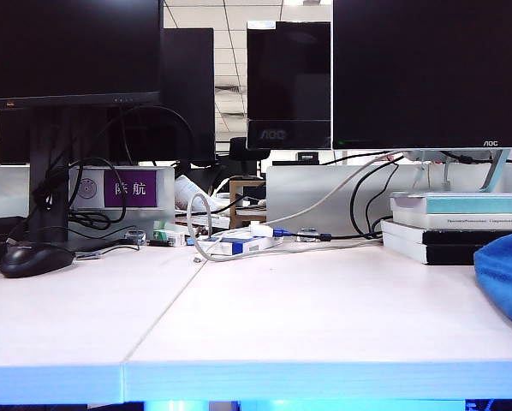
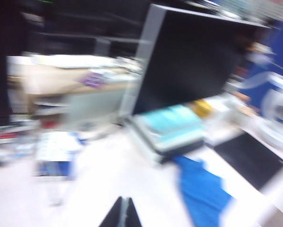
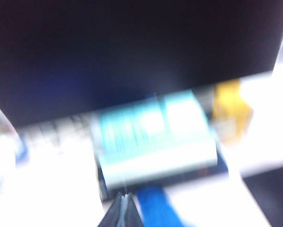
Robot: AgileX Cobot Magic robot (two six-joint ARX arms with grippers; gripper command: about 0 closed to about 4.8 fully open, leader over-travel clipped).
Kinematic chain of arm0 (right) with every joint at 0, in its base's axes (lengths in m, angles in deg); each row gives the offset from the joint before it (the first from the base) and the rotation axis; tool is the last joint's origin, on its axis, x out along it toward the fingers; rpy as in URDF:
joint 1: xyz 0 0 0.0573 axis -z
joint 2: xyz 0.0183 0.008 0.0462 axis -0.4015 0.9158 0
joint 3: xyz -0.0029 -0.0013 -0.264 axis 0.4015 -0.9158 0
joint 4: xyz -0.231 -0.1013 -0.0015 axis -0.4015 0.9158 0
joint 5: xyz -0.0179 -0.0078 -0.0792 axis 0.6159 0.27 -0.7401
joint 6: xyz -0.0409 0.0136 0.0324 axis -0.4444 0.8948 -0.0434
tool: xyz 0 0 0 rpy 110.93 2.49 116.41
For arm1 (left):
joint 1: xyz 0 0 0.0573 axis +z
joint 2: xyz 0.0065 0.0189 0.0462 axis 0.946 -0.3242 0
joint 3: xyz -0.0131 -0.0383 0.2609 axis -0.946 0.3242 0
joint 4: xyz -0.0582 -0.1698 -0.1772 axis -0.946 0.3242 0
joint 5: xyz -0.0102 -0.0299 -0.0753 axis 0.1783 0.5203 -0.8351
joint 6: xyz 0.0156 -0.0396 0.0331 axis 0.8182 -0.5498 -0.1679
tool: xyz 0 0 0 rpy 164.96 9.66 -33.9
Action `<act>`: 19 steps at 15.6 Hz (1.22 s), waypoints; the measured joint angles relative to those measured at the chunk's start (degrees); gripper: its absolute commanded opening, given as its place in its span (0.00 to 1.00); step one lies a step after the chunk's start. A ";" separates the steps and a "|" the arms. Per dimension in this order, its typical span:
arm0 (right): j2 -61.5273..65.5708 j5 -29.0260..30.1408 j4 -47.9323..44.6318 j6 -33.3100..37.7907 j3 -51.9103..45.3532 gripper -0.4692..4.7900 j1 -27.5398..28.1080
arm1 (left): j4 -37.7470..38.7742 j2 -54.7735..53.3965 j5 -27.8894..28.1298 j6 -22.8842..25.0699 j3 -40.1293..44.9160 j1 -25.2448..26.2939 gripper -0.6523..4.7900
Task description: Wipe the table from right to left using the rag.
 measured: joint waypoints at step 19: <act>32.11 6.27 26.67 -14.82 0.61 0.41 -0.02 | 8.57 -5.97 16.37 8.13 -0.24 -29.44 0.11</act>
